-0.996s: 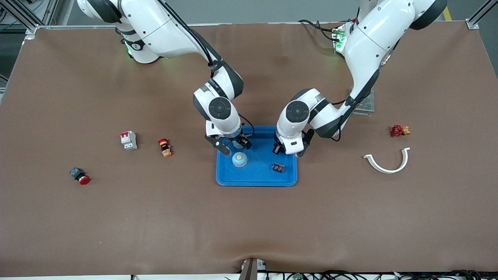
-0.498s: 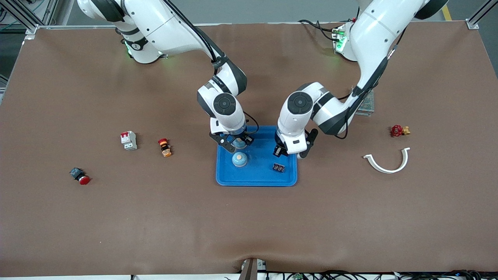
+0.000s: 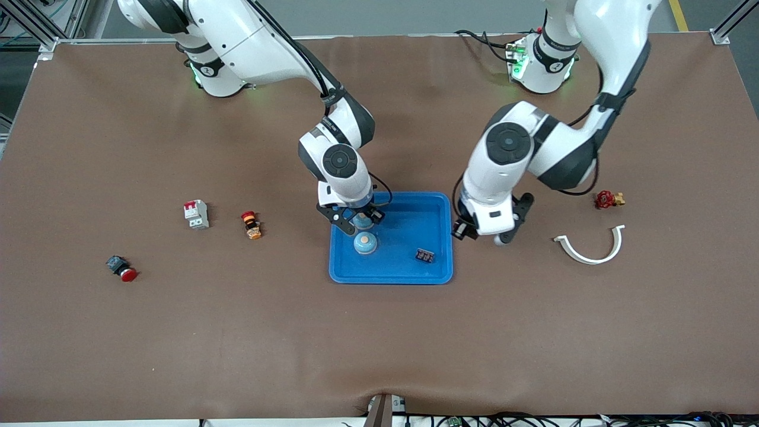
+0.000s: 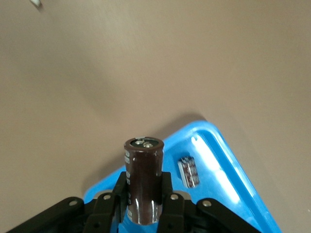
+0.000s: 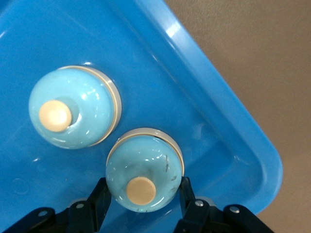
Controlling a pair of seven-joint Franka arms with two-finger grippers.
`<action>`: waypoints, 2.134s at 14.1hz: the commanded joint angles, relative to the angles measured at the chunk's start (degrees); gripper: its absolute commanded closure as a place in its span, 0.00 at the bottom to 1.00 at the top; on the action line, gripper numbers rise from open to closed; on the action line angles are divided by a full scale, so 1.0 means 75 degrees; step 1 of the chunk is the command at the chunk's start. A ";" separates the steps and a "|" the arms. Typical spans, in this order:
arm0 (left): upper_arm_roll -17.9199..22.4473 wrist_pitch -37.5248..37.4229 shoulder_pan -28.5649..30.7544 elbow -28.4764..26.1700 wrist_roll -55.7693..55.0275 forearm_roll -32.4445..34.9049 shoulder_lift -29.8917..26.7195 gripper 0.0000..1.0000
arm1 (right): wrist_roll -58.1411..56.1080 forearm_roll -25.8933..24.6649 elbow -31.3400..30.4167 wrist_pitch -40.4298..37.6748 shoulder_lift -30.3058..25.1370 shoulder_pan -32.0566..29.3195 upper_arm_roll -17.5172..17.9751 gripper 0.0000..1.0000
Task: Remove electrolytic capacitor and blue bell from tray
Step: 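Carry the capacitor beside the white clip while the right gripper grasps a bell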
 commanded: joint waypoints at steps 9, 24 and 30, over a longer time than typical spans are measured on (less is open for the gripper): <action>-0.0114 -0.1149 0.1231 -0.0101 0.1508 -0.0220 -0.0094 1.00 | 0.0117 -0.0025 0.0139 -0.0025 0.0085 -0.0174 0.0007 0.06; -0.0113 -0.1173 0.3797 -0.0910 0.5257 -0.0279 0.0129 1.00 | 0.0035 -0.0048 0.0116 -0.0025 0.0108 -0.0256 -0.0063 1.00; -0.0113 -0.1162 0.4677 -0.1051 0.6607 -0.0279 0.0305 1.00 | -0.0012 -0.0025 0.0256 -0.0130 0.0026 -0.0302 -0.0051 1.00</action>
